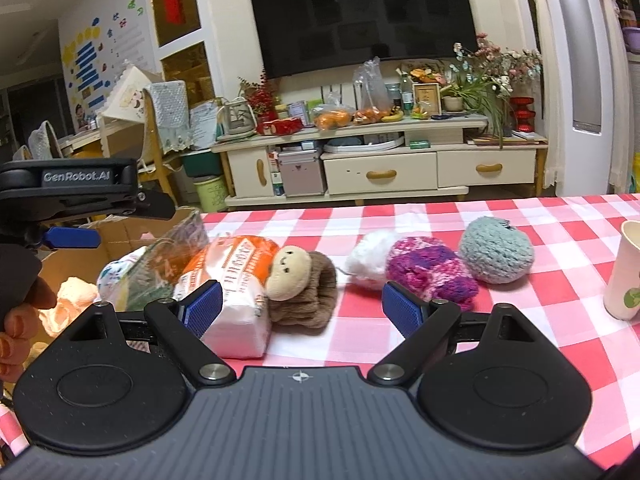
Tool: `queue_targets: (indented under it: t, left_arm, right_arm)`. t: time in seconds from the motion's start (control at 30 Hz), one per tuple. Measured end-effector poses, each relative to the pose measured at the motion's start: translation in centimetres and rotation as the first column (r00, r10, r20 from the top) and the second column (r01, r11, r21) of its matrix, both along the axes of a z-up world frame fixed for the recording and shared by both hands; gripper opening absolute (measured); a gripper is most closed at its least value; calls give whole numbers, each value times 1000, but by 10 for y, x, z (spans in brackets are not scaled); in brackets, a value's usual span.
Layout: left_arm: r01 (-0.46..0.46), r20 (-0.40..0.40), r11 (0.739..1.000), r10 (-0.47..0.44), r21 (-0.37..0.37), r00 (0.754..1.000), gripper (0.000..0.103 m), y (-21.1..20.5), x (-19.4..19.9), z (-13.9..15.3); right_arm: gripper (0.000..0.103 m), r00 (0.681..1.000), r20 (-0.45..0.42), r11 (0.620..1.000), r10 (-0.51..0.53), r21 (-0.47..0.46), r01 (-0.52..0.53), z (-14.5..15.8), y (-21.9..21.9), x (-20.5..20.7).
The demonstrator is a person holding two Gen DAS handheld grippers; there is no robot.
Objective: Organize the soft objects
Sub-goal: 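Move both tools back over the remaining knit balls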
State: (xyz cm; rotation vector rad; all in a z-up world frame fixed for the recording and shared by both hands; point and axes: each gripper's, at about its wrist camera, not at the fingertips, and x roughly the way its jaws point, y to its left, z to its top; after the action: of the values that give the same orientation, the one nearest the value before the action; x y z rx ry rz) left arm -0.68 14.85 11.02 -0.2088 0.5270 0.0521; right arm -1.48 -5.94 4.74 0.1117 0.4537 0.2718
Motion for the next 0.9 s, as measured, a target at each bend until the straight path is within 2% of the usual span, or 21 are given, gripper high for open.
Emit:
queue_targets:
  t: [0.47, 0.9]
  left_arm:
    - [97, 1, 993, -98, 69, 995, 102, -41, 7, -8]
    - [204, -23, 959, -203, 197, 979, 102, -89, 21, -27]
  right_arm:
    - [103, 992, -18, 992, -122, 26, 123, -11, -25, 8]
    - [103, 969, -30, 969, -246, 19, 247, -32, -63, 38]
